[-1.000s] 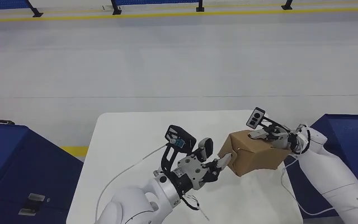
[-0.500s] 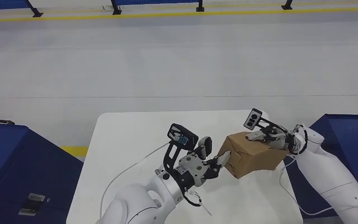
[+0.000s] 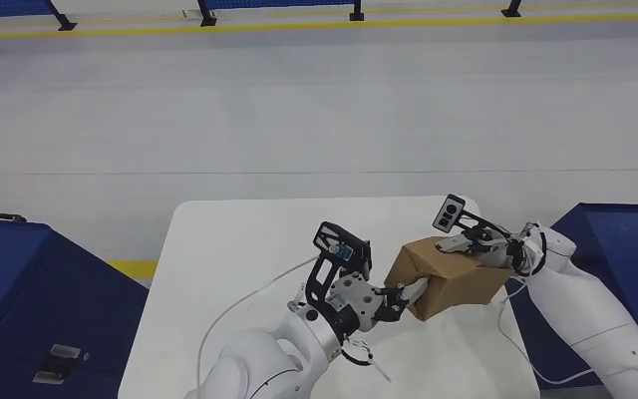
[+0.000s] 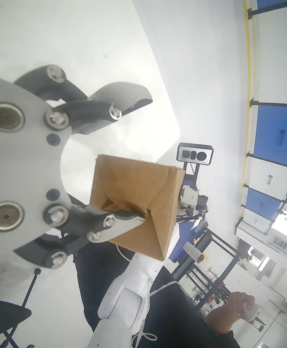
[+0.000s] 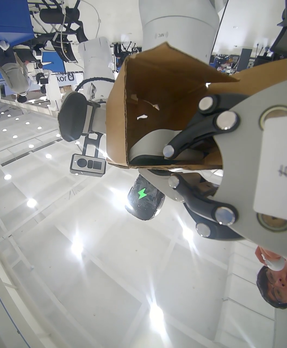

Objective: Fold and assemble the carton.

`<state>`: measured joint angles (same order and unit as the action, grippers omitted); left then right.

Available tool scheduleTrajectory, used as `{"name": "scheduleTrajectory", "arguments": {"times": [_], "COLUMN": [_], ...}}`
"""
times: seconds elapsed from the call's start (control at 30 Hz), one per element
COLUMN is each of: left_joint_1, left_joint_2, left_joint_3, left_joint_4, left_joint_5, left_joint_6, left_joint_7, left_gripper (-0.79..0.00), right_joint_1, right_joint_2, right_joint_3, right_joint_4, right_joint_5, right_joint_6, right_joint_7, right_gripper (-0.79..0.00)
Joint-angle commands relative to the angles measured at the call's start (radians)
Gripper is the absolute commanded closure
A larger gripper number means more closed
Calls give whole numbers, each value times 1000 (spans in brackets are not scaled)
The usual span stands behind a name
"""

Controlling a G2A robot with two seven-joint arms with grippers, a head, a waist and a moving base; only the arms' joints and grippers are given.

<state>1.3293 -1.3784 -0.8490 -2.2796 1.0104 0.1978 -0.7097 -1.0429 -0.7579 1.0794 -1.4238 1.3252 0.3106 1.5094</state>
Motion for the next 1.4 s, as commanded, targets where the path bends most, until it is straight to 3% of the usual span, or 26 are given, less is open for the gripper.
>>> {"name": "scheduleTrajectory", "arguments": {"times": [0.0, 0.27, 0.4, 0.7, 0.8, 1.07, 1.23, 1.37], "left_joint_1": [-2, 15, 70, 125, 131, 145, 160, 149], "left_joint_2": [-2, -1, 9, 22, 24, 39, 47, 53], "left_joint_3": [2, -2, -47, -120, -132, -280, -347, -360], "left_joint_4": [4, -15, -70, -70, -70, -70, -70, -70], "left_joint_5": [-3, -4, -24, -52, -138, -389, -343, -289], "left_joint_6": [5, 2, -25, -97, -141, -269, -259, -212], "left_joint_7": [5, 11, 19, 91, 87, 69, 103, 60], "left_gripper": [-610, -613, -628, -634, -634, -690, -714, -711], "right_joint_1": [-1, -2, -2, 1, 2, 6, 10, 12], "right_joint_2": [0, -1, -2, -2, -1, 0, 0, 3], "right_joint_3": [-1, 1, 1, 2, 2, -4, -7, -6], "right_joint_4": [-4, 0, 4, 0, -2, 1, 4, 3], "right_joint_5": [0, 6, 9, 10, 8, 14, 13, 13], "right_joint_6": [0, 2, 4, 7, 7, 9, 8, 6], "right_joint_7": [0, -2, -4, -7, -7, -9, -8, -6], "right_gripper": [0, 0, 0, 0, 0, 0, 0, 0]}}
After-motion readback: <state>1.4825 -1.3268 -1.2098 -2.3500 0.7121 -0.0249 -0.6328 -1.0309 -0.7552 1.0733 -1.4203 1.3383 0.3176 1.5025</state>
